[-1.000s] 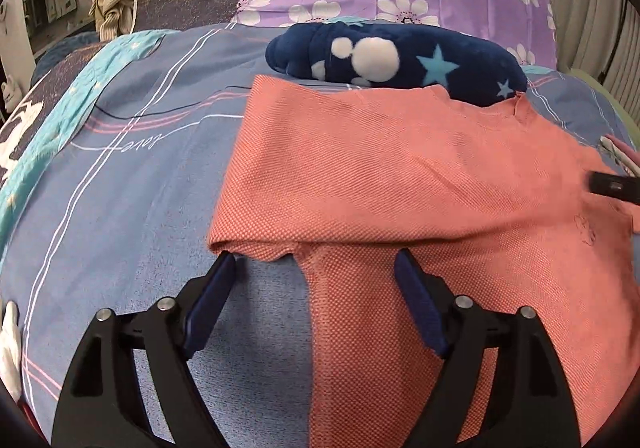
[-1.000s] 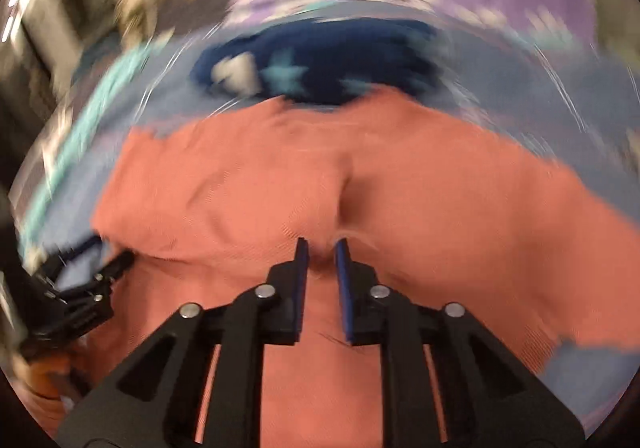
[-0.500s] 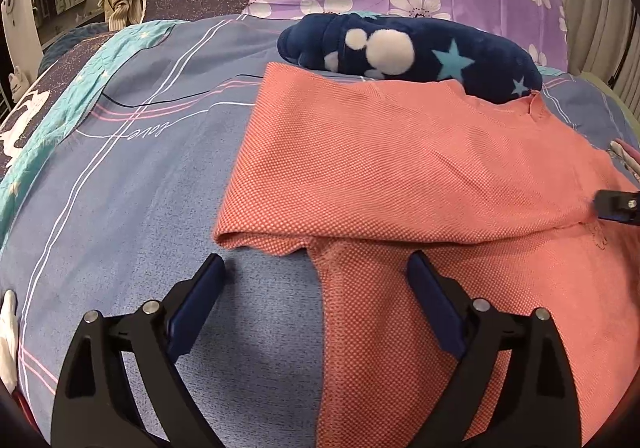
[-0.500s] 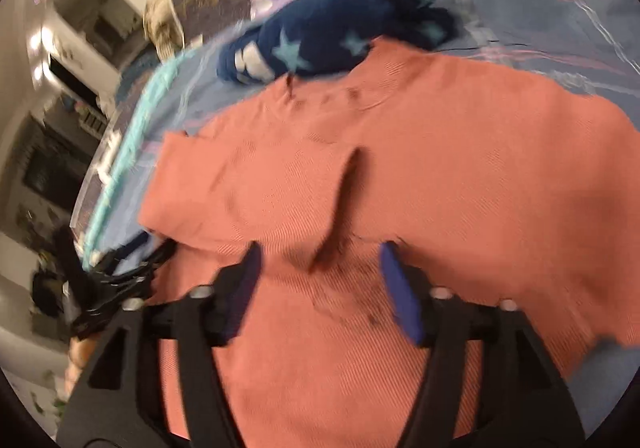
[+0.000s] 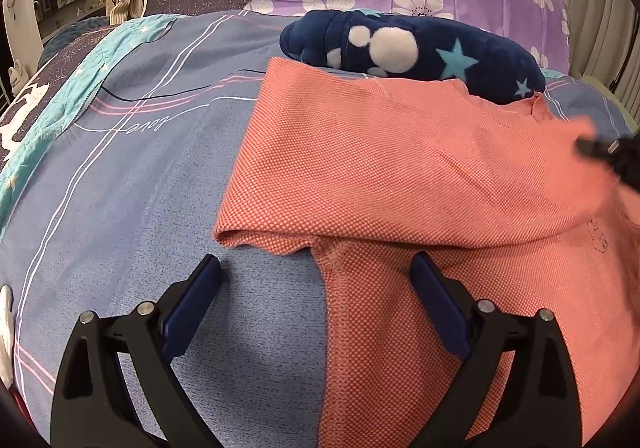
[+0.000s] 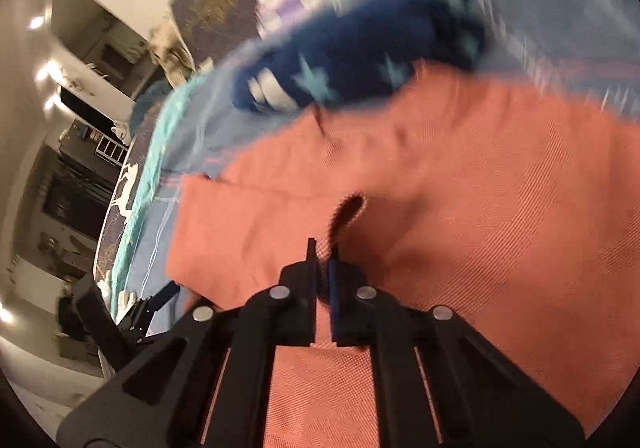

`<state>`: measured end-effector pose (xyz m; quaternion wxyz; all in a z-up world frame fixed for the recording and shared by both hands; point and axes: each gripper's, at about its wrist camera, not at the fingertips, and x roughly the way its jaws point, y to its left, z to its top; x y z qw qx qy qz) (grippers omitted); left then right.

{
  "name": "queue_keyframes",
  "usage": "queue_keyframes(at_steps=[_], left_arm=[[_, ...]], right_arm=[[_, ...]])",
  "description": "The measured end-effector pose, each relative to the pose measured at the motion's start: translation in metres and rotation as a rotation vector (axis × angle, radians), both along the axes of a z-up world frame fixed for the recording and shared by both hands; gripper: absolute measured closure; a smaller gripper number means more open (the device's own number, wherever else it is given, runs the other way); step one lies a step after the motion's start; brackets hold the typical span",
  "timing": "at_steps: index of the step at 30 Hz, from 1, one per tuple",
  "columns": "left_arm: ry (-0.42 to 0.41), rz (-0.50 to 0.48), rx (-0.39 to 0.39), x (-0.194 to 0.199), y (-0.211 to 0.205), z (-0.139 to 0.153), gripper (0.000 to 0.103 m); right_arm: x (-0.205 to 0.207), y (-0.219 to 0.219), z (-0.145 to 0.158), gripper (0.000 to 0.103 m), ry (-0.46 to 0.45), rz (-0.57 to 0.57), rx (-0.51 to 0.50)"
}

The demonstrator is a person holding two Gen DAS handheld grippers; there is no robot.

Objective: Fold small clothes

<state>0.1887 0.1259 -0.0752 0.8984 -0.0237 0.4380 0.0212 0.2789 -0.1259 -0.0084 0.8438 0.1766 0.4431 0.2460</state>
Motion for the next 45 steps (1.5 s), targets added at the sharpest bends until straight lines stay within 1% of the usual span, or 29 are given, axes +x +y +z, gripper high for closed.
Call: queue_keyframes(at_steps=[2, 4, 6, 7, 9, 10, 11, 13, 15, 16, 17, 19, 21, 22, 23, 24, 25, 27, 30, 32, 35, 37, 38, 39, 40, 41, 43, 44, 45], left_arm=[[-0.001, 0.000, 0.001, 0.000, 0.000, 0.000, 0.007], [0.000, 0.001, 0.001, 0.000, 0.001, 0.000, 0.007], [0.001, 0.002, 0.005, 0.000, 0.000, 0.000, 0.006], [0.001, 0.002, 0.008, 0.000, 0.000, 0.000, 0.006], [0.002, 0.002, 0.014, 0.000, -0.001, 0.000, 0.006], [0.002, 0.004, 0.014, 0.000, -0.001, 0.001, 0.006], [0.002, 0.007, 0.013, 0.000, 0.000, 0.001, 0.006], [-0.001, 0.021, 0.012, 0.000, 0.002, 0.004, 0.008], [-0.017, 0.053, 0.016, 0.000, 0.007, 0.009, 0.018], [-0.030, 0.071, 0.017, 0.000, 0.010, 0.012, 0.030], [-0.048, 0.094, 0.017, 0.001, 0.016, 0.016, 0.035], [-0.058, 0.115, -0.036, 0.003, 0.026, 0.019, 0.035], [-0.044, 0.141, -0.072, 0.007, 0.033, 0.015, 0.035], [-0.034, 0.145, -0.086, 0.007, 0.035, 0.011, 0.035], [-0.026, 0.150, -0.102, 0.008, 0.038, 0.007, 0.035], [-0.026, 0.155, -0.127, 0.006, 0.041, 0.004, 0.034], [-0.032, 0.157, -0.144, 0.005, 0.044, 0.005, 0.034], [-0.032, 0.152, -0.143, 0.002, 0.044, 0.007, 0.034], [-0.055, 0.147, -0.115, -0.009, 0.035, 0.020, 0.034], [-0.106, 0.134, -0.103, -0.018, 0.027, 0.036, 0.036], [-0.174, 0.043, -0.104, -0.026, 0.005, 0.064, 0.044], [-0.198, -0.037, -0.110, -0.023, -0.016, 0.077, 0.044], [-0.203, -0.082, -0.112, -0.018, -0.029, 0.079, 0.044], [-0.203, -0.104, -0.105, -0.012, -0.039, 0.079, 0.044], [-0.199, -0.124, -0.098, -0.005, -0.049, 0.078, 0.044], [-0.186, -0.157, -0.107, 0.005, -0.061, 0.072, 0.044], [-0.133, -0.193, -0.144, 0.024, -0.076, 0.055, 0.044], [-0.100, -0.192, -0.143, 0.030, -0.082, 0.046, 0.044], [-0.044, -0.194, -0.129, 0.038, -0.089, 0.029, 0.043]], right_arm=[[-0.010, -0.015, 0.021, 0.099, -0.070, -0.039, -0.033], [-0.016, -0.037, 0.035, 0.099, -0.124, -0.119, -0.124], [-0.014, -0.058, 0.034, 0.099, -0.122, -0.172, -0.178], [-0.007, -0.071, 0.024, 0.097, -0.076, -0.173, -0.177], [0.001, -0.081, 0.005, 0.089, -0.006, -0.158, -0.178], [0.000, -0.085, -0.003, 0.075, 0.010, -0.166, -0.186], [-0.003, -0.088, -0.006, 0.068, 0.011, -0.182, -0.196], [-0.012, -0.092, -0.008, 0.067, 0.002, -0.181, -0.191], [-0.022, -0.095, -0.007, 0.066, -0.014, -0.161, -0.174], [-0.027, -0.093, -0.006, 0.066, -0.020, -0.151, -0.171], [-0.032, -0.091, -0.006, 0.066, -0.028, -0.128, -0.161], [-0.038, -0.083, -0.010, 0.066, -0.018, -0.070, -0.138], [-0.040, -0.077, -0.018, 0.060, 0.010, -0.041, -0.139], [-0.039, -0.075, -0.028, 0.056, 0.038, -0.048, -0.171], [-0.037, -0.075, -0.037, 0.056, 0.067, -0.061, -0.198], [-0.037, -0.077, -0.045, 0.060, 0.085, -0.076, -0.202], [-0.040, -0.084, -0.047, 0.065, 0.083, -0.095, -0.170], [-0.048, -0.093, -0.043, 0.065, 0.086, -0.109, -0.123], [-0.073, -0.114, -0.025, 0.064, 0.024, -0.158, -0.122], [-0.093, -0.139, -0.011, 0.060, -0.036, -0.234, -0.173], [-0.120, -0.187, 0.005, 0.060, -0.092, -0.437, -0.320], [-0.134, -0.223, 0.014, 0.060, -0.111, -0.589, -0.410], [-0.137, -0.240, 0.016, 0.060, -0.103, -0.655, -0.464], [-0.140, -0.256, 0.016, 0.060, -0.085, -0.714, -0.489], [-0.144, -0.279, 0.015, 0.058, -0.058, -0.781, -0.442], [-0.149, -0.299, 0.011, 0.058, -0.035, -0.818, -0.352], [-0.156, -0.336, -0.001, 0.057, 0.008, -0.873, -0.121], [-0.158, -0.347, -0.006, 0.057, 0.024, -0.894, -0.058], [-0.158, -0.355, -0.011, 0.056, 0.035, -0.912, -0.013]])
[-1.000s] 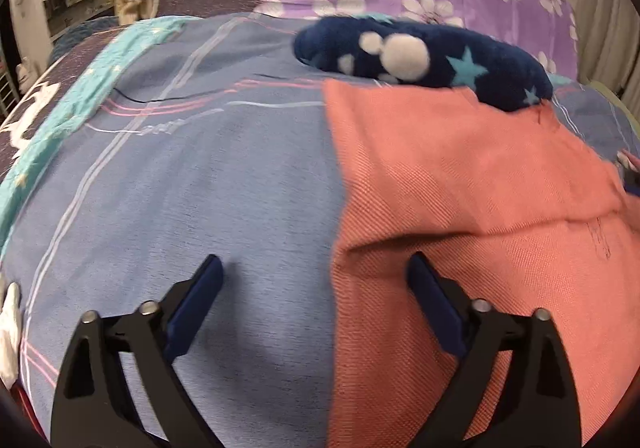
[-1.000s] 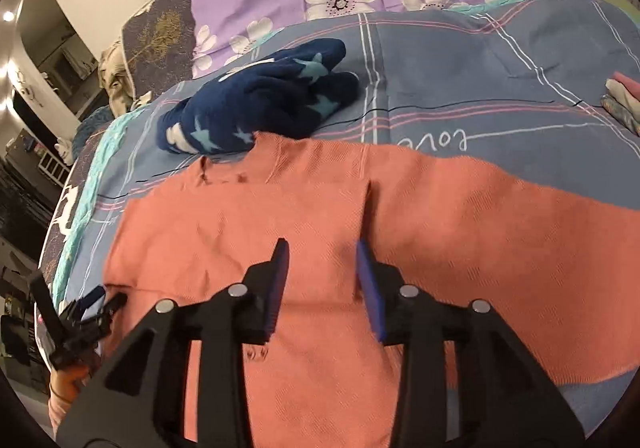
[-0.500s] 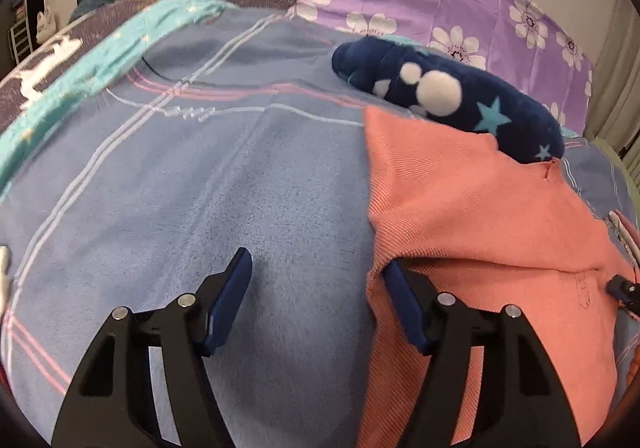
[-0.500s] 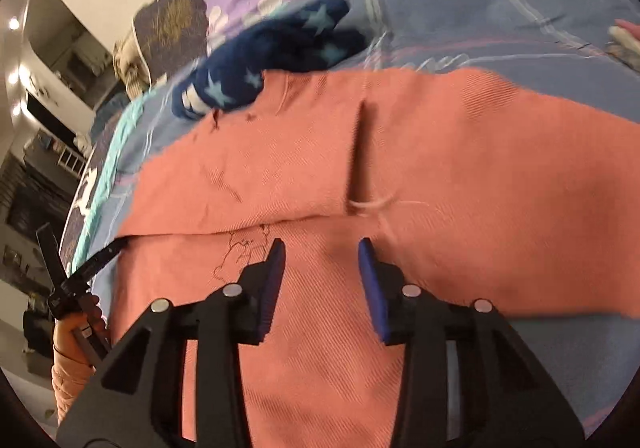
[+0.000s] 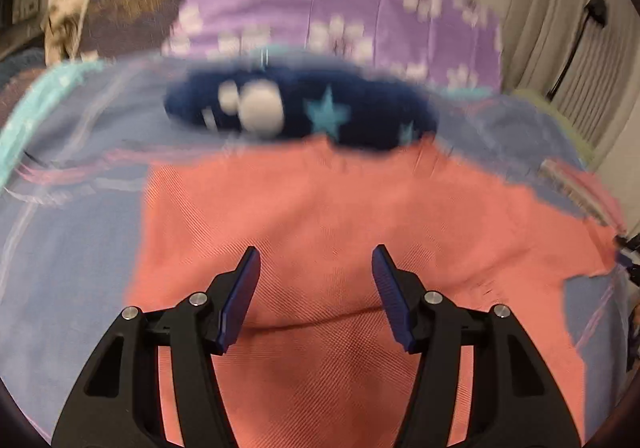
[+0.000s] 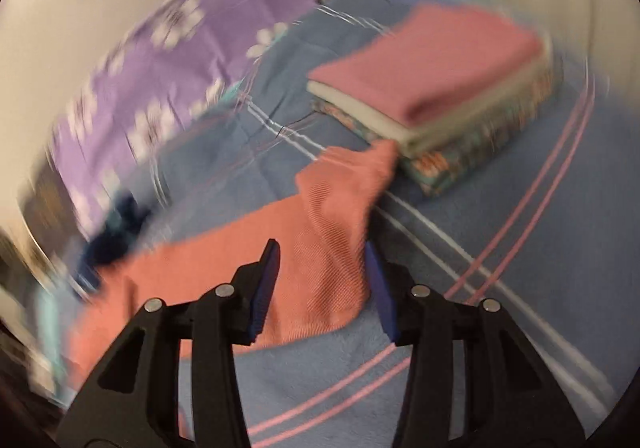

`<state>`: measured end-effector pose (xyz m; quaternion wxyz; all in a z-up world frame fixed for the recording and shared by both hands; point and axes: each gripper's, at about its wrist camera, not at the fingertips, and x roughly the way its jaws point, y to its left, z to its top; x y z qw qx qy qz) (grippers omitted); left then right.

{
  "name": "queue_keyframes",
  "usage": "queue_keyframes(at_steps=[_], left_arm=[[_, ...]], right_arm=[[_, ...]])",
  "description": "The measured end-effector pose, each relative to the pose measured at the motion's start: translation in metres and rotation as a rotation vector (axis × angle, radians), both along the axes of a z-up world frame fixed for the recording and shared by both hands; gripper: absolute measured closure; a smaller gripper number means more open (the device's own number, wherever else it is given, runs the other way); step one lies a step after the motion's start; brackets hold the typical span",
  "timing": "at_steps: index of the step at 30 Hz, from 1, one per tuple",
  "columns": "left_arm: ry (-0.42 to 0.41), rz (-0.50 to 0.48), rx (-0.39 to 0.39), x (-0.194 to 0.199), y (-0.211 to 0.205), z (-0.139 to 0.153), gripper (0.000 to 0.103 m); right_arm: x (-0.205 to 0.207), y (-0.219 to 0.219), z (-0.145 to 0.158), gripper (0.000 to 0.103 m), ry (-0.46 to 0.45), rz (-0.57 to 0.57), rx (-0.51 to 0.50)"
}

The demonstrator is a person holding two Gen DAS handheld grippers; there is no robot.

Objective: Fold small clothes

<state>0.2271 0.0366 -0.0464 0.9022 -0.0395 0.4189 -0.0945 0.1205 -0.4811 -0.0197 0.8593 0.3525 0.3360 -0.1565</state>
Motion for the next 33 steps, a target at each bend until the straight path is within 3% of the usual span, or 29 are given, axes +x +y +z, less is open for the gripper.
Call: queue_keyframes(at_steps=[1, 4, 5, 6, 8, 10, 12, 16, 18, 21, 25, 27, 29, 31, 33], left_arm=[[0.049, -0.005, 0.023, 0.005, -0.005, -0.017, 0.043], [0.008, -0.013, 0.092, -0.001, -0.016, -0.024, 0.039], [0.013, -0.012, 0.100, -0.001, -0.016, -0.023, 0.038], [0.011, -0.014, 0.104, -0.002, -0.016, -0.024, 0.038], [0.010, -0.015, 0.093, -0.003, -0.014, -0.025, 0.038], [0.010, -0.016, 0.091, -0.003, -0.013, -0.025, 0.037], [0.009, -0.016, 0.097, -0.003, -0.013, -0.026, 0.037], [0.007, -0.018, 0.088, -0.002, -0.013, -0.026, 0.035], [0.008, -0.023, 0.061, -0.002, -0.010, -0.026, 0.034], [0.007, -0.031, 0.024, -0.003, -0.007, -0.025, 0.031], [-0.021, -0.076, -0.065, -0.009, -0.003, -0.017, 0.025], [-0.039, -0.125, -0.155, -0.014, -0.004, -0.009, 0.025], [-0.034, -0.165, -0.245, -0.018, -0.008, -0.002, 0.025], [-0.020, -0.186, -0.282, -0.017, -0.015, 0.001, 0.025], [-0.015, -0.186, -0.282, -0.015, -0.021, 0.004, 0.025]], right_arm=[[0.001, -0.009, -0.006, 0.055, -0.019, -0.011, 0.041], [0.013, -0.022, -0.014, 0.059, -0.049, -0.017, 0.134], [0.019, -0.023, -0.015, 0.081, -0.053, -0.015, 0.159], [0.024, -0.021, -0.014, 0.093, -0.050, -0.012, 0.167], [0.033, -0.008, -0.001, 0.099, -0.090, -0.002, 0.171], [0.049, 0.022, 0.019, 0.100, -0.166, 0.091, 0.150], [0.059, 0.063, 0.036, 0.100, -0.229, 0.203, 0.142], [0.092, 0.197, 0.059, 0.100, -0.308, 0.568, 0.073], [0.103, 0.256, 0.050, 0.100, -0.281, 0.722, 0.022], [0.113, 0.315, 0.012, 0.100, -0.158, 0.857, -0.020], [0.106, 0.335, -0.032, 0.095, -0.033, 0.935, -0.031], [0.100, 0.331, -0.036, 0.091, -0.035, 0.963, -0.033], [0.095, 0.327, -0.030, 0.071, -0.060, 0.967, -0.008], [0.096, 0.319, -0.025, 0.061, -0.098, 0.932, 0.017], [0.101, 0.316, -0.023, 0.061, -0.121, 0.911, 0.062]])
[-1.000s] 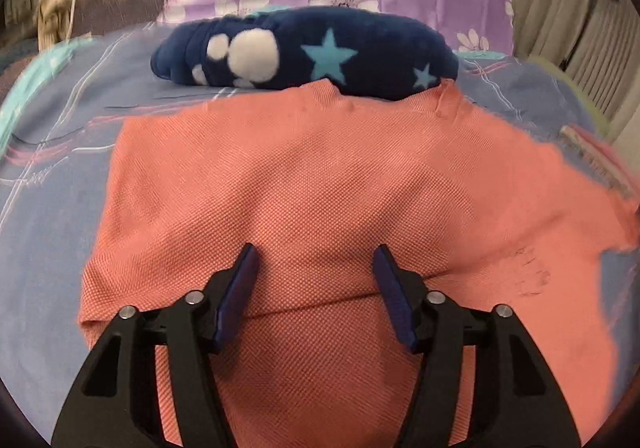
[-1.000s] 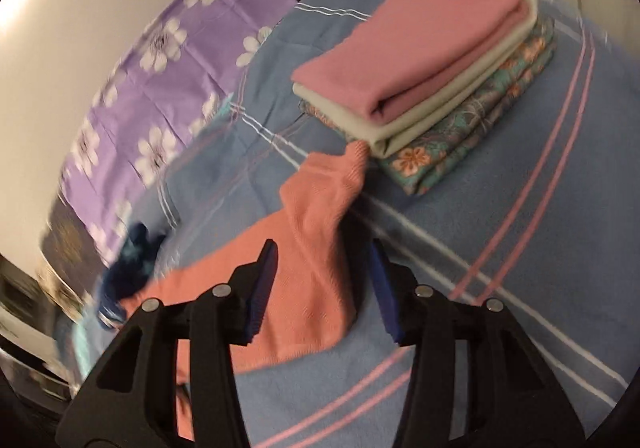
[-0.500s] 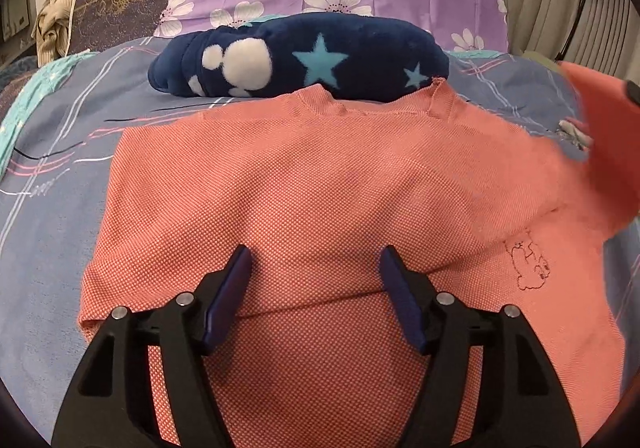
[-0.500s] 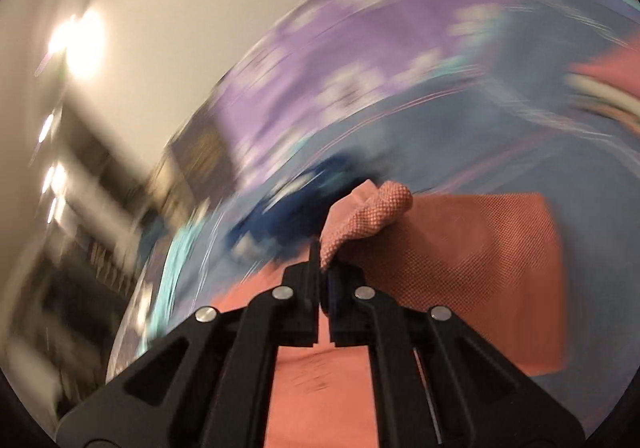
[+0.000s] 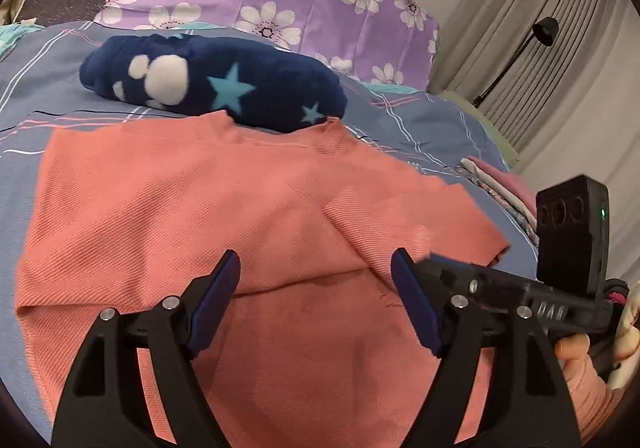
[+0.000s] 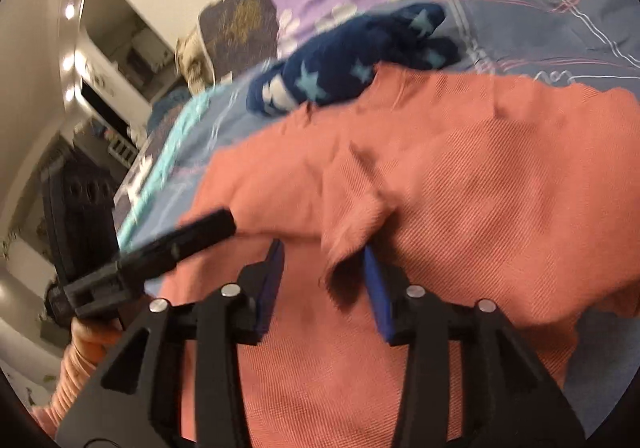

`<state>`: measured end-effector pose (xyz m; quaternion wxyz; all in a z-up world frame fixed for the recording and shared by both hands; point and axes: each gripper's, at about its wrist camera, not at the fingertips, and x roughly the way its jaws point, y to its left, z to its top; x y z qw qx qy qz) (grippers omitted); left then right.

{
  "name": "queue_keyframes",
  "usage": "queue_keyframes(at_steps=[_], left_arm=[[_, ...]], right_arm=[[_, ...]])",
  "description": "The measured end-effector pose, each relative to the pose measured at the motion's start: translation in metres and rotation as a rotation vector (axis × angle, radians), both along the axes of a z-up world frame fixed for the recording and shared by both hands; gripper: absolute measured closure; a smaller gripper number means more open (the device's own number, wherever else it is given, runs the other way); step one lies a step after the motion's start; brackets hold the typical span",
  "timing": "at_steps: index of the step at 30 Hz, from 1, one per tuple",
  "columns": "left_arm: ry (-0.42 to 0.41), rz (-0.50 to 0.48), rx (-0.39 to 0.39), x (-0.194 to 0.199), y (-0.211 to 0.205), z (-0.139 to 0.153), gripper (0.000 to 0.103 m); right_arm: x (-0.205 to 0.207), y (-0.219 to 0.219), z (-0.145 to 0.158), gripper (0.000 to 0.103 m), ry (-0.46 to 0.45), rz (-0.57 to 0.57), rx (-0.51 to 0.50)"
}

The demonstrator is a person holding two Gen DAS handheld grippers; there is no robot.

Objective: Fold small clothes

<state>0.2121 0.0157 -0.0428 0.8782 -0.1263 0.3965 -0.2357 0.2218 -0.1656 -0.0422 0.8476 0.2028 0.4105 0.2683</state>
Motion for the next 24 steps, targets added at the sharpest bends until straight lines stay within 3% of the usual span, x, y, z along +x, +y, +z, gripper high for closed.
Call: queue_keyframes(at_steps=[3, 5, 7, 11, 15, 18, 21, 22, 23, 24], left_arm=[[0.005, 0.043, -0.020, 0.004, 0.005, 0.003, 0.025], [0.017, 0.074, -0.059, 0.005, 0.016, 0.005, 0.025], [0.034, 0.090, -0.077, 0.008, 0.025, 0.004, 0.025], [0.067, 0.038, -0.088, 0.009, 0.020, 0.000, 0.025], [0.072, -0.038, -0.027, 0.009, -0.008, -0.005, 0.027], [0.084, -0.096, 0.055, 0.010, -0.031, -0.013, 0.045], [0.064, -0.108, 0.165, 0.009, -0.048, -0.018, 0.058], [0.056, -0.106, 0.194, 0.009, -0.051, -0.017, 0.072], [0.048, -0.100, 0.214, 0.010, -0.052, -0.014, 0.096], [0.045, -0.109, 0.199, 0.010, -0.052, -0.010, 0.100]], right_arm=[[0.010, 0.007, 0.004, 0.061, -0.016, 0.028, 0.026], [0.001, 0.031, 0.009, 0.061, -0.049, 0.208, 0.026], [-0.015, 0.048, 0.016, 0.059, -0.107, 0.312, -0.055], [-0.033, 0.037, 0.017, 0.052, -0.110, 0.259, -0.172], [-0.053, 0.001, 0.014, 0.052, -0.095, 0.156, -0.224], [-0.072, -0.024, 0.011, 0.049, -0.116, 0.093, -0.262], [-0.077, -0.042, 0.002, 0.045, -0.086, 0.070, -0.214], [-0.075, -0.047, -0.004, 0.045, -0.064, 0.057, -0.195], [-0.073, -0.050, -0.009, 0.045, -0.044, 0.042, -0.185], [-0.071, -0.053, -0.013, 0.045, -0.024, 0.029, -0.170]])
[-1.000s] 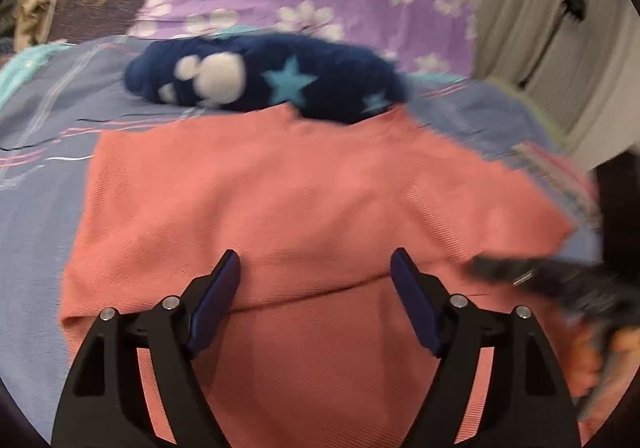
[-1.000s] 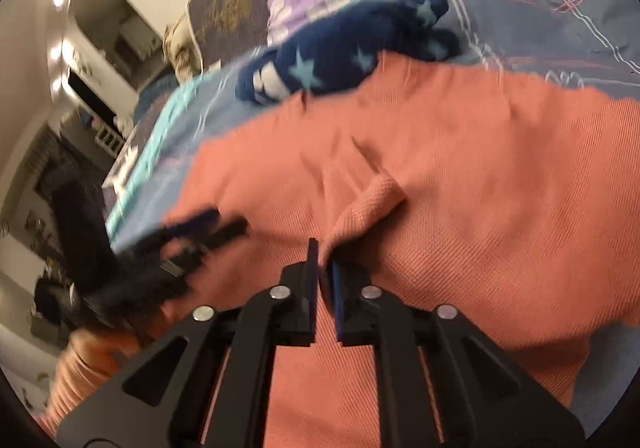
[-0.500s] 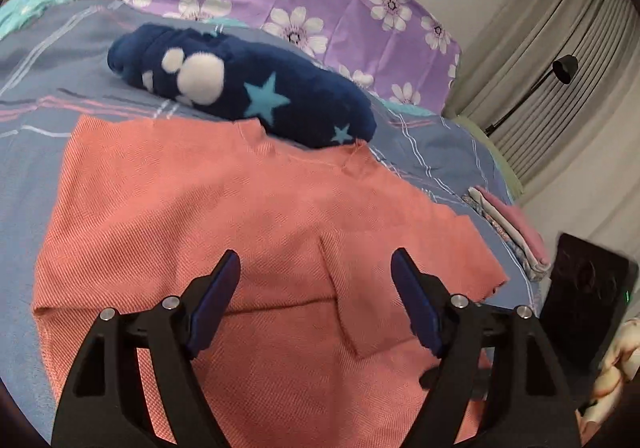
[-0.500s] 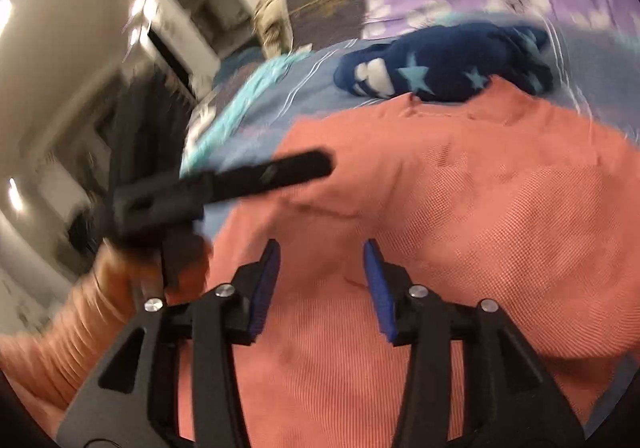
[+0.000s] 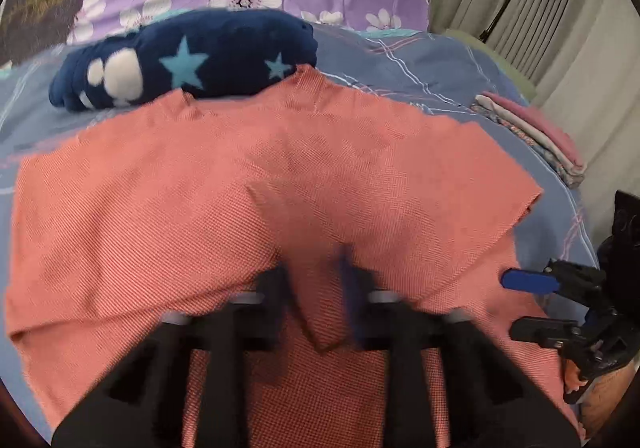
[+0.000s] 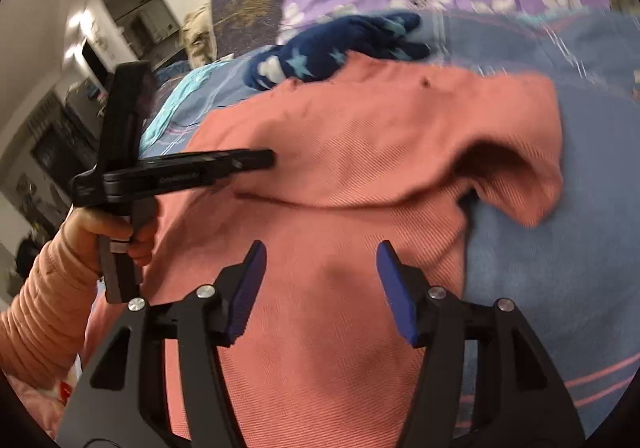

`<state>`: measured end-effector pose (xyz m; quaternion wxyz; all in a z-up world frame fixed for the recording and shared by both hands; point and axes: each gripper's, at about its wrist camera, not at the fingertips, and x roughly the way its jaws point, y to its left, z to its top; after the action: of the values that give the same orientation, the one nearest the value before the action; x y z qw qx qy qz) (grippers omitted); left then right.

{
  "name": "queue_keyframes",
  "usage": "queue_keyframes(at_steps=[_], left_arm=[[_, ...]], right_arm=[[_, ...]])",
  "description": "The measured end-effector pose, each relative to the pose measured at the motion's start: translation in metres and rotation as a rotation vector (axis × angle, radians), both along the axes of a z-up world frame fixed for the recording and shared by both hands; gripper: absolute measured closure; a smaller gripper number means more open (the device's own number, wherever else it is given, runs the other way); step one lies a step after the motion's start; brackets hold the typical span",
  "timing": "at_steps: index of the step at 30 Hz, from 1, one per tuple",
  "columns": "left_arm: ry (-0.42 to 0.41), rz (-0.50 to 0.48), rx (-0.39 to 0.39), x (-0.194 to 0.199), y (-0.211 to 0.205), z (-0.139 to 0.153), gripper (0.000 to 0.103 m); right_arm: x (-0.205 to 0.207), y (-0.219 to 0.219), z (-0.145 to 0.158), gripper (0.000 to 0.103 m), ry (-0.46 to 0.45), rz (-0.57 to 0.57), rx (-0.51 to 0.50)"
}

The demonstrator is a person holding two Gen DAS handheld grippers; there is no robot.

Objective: Fold small clothes

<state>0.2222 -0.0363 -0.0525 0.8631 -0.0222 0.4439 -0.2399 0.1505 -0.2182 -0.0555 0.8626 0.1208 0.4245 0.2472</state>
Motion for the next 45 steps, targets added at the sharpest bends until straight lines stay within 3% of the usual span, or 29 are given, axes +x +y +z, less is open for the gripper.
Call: queue_keyframes(at_steps=[2, 4, 8, 12, 15, 18, 19, 20, 22, 27, 29, 33, 34, 37, 39, 42, 44, 45], left_arm=[[-0.051, -0.001, -0.005, -0.004, 0.002, 0.017, 0.100], [-0.154, -0.005, 0.036, -0.011, 0.002, 0.046, 0.100], [-0.304, 0.043, 0.069, -0.016, 0.026, 0.109, 0.100], [-0.352, 0.128, 0.126, -0.012, 0.067, 0.128, 0.100], [-0.307, 0.203, 0.139, -0.005, 0.099, 0.116, 0.099], [-0.195, 0.275, 0.162, 0.010, 0.126, 0.071, 0.097], [-0.162, 0.291, 0.172, 0.013, 0.130, 0.060, 0.091], [-0.118, 0.335, 0.210, 0.017, 0.136, 0.041, 0.072], [-0.109, 0.397, 0.253, 0.015, 0.142, 0.027, 0.054], [-0.179, 0.329, 0.167, 0.007, 0.125, 0.032, 0.054], [-0.187, 0.285, 0.162, 0.010, 0.112, 0.030, 0.049], [-0.043, 0.247, 0.155, 0.023, 0.097, -0.015, 0.038], [-0.066, 0.246, 0.153, 0.021, 0.095, -0.021, 0.033], [-0.067, 0.249, 0.170, 0.019, 0.091, -0.018, 0.032], [-0.073, 0.247, 0.169, 0.017, 0.089, -0.017, 0.032], [-0.078, 0.247, 0.115, 0.013, 0.097, -0.016, 0.029], [-0.088, 0.258, 0.043, 0.010, 0.106, -0.013, 0.029], [-0.096, 0.275, 0.008, 0.007, 0.110, -0.010, 0.029]], right_arm=[[0.003, -0.009, -0.010, 0.046, 0.039, -0.030, 0.073], [0.004, -0.016, -0.014, 0.048, 0.048, -0.054, 0.121], [0.001, -0.013, -0.013, 0.048, 0.032, -0.055, 0.093], [0.001, -0.013, -0.014, 0.046, 0.029, -0.052, 0.099], [0.003, -0.013, -0.015, 0.045, 0.031, -0.051, 0.107], [0.004, -0.011, -0.014, 0.043, 0.028, -0.045, 0.101], [0.004, -0.009, -0.013, 0.042, 0.025, -0.042, 0.095], [0.004, -0.008, -0.013, 0.042, 0.024, -0.042, 0.091], [0.004, -0.007, -0.013, 0.041, 0.021, -0.041, 0.081], [0.004, -0.004, -0.013, 0.040, 0.015, -0.038, 0.056], [0.003, 0.001, -0.010, 0.040, 0.008, -0.040, 0.021], [0.003, 0.032, 0.005, 0.038, -0.035, -0.004, -0.151], [0.006, 0.040, 0.006, 0.038, -0.036, 0.021, -0.161], [0.025, 0.061, 0.004, 0.038, 0.006, 0.048, -0.183], [0.038, 0.066, 0.003, 0.039, -0.001, 0.010, -0.189], [0.055, 0.057, 0.005, 0.042, -0.012, -0.142, -0.175], [0.056, 0.041, 0.011, 0.054, -0.040, -0.240, -0.107], [0.054, 0.033, 0.015, 0.055, -0.054, -0.260, -0.049]])
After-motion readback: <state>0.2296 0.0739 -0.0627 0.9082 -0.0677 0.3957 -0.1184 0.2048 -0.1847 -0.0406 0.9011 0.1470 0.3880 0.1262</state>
